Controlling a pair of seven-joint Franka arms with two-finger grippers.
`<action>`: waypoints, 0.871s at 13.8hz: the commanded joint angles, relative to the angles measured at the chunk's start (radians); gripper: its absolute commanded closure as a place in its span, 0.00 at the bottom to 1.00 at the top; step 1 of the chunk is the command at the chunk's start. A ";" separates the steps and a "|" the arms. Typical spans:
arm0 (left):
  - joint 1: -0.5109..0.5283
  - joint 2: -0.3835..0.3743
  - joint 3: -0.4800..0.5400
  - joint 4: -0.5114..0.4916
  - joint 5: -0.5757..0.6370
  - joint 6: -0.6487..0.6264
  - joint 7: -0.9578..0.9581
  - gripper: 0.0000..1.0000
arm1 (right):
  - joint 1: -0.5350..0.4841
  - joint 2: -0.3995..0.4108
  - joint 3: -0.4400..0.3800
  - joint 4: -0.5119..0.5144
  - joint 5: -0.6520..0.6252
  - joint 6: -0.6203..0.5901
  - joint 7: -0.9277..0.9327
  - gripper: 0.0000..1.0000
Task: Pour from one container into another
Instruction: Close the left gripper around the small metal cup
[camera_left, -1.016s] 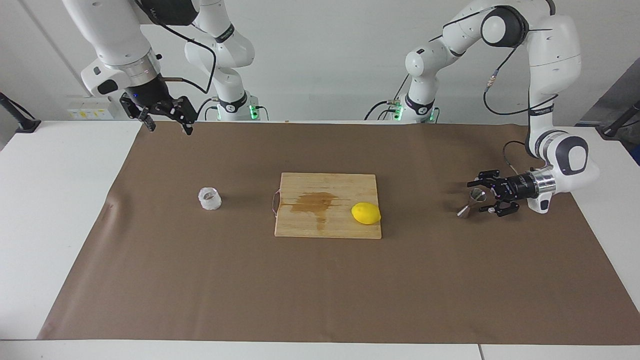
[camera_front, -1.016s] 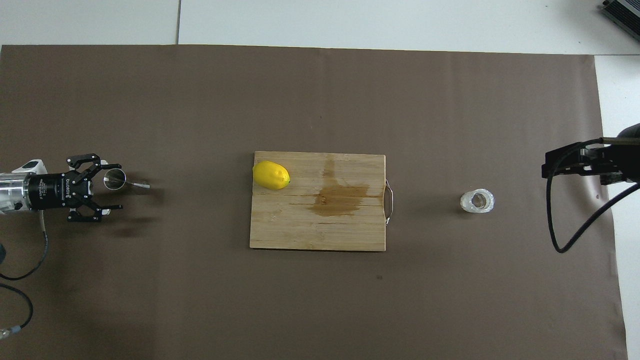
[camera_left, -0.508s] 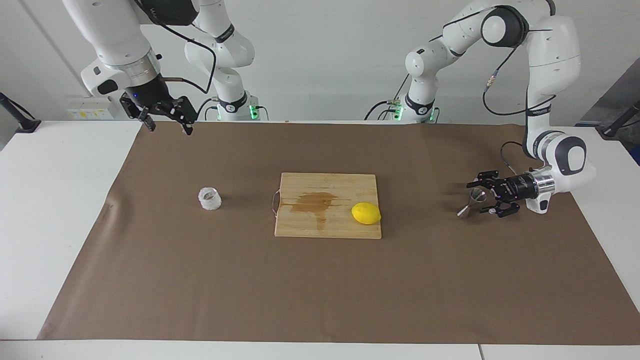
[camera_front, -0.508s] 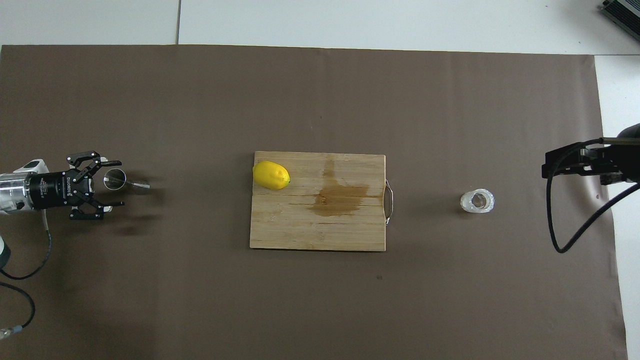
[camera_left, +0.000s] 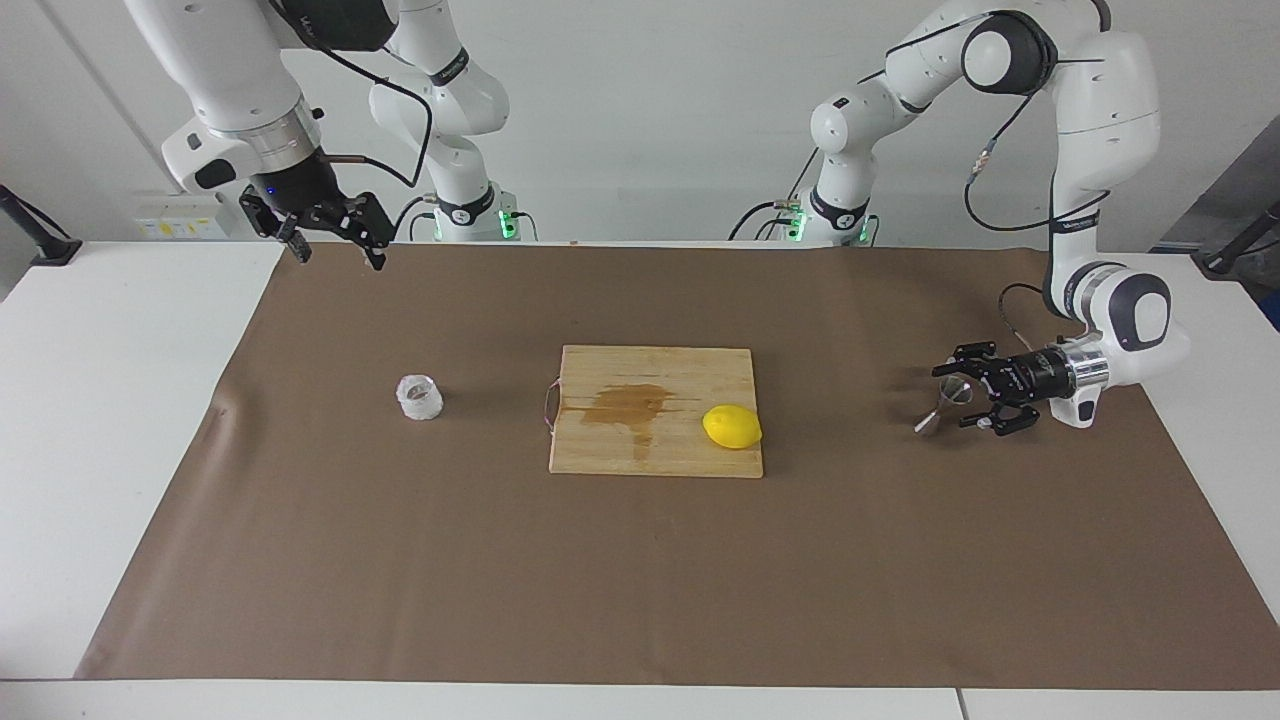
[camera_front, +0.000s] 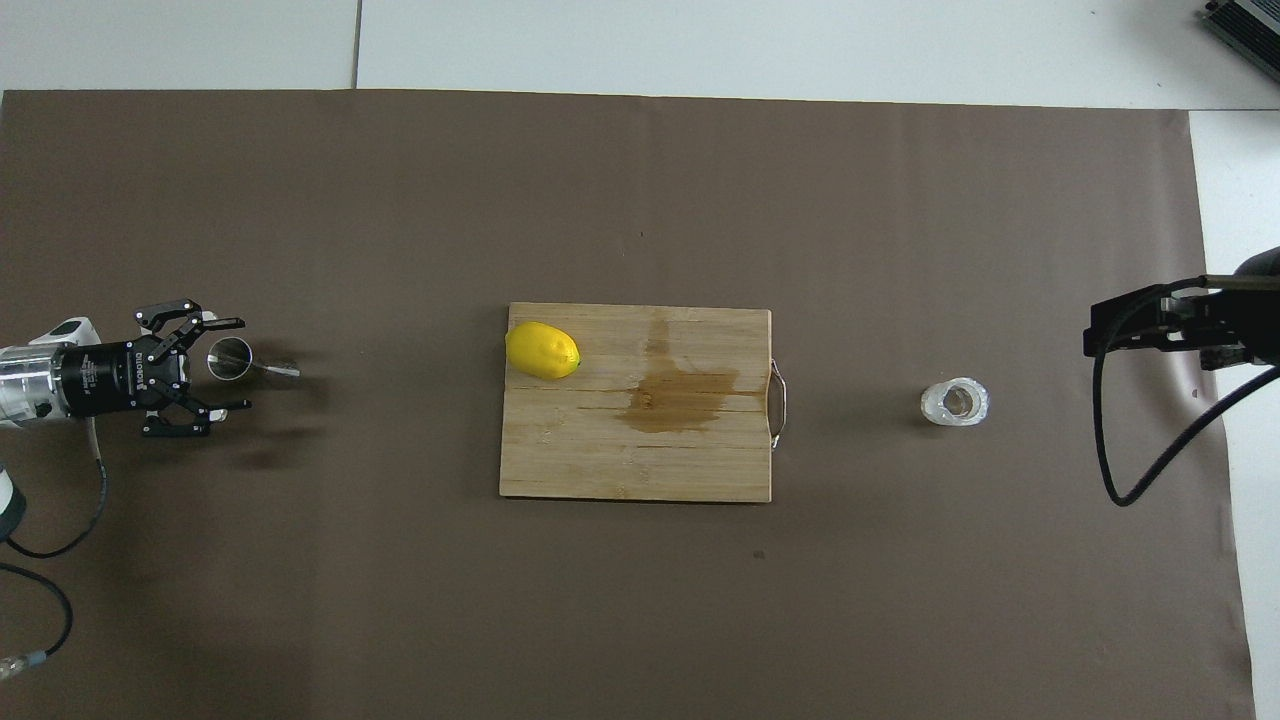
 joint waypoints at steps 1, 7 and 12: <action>0.001 -0.007 0.001 -0.020 -0.022 -0.015 0.015 0.00 | -0.011 -0.001 0.006 -0.001 0.001 0.002 -0.012 0.00; 0.003 -0.007 0.001 -0.026 -0.022 -0.015 0.015 0.00 | -0.011 -0.001 0.006 -0.001 0.001 0.002 -0.012 0.00; 0.003 -0.007 0.001 -0.026 -0.022 -0.017 0.015 0.33 | -0.011 -0.001 0.006 0.001 0.001 0.002 -0.012 0.00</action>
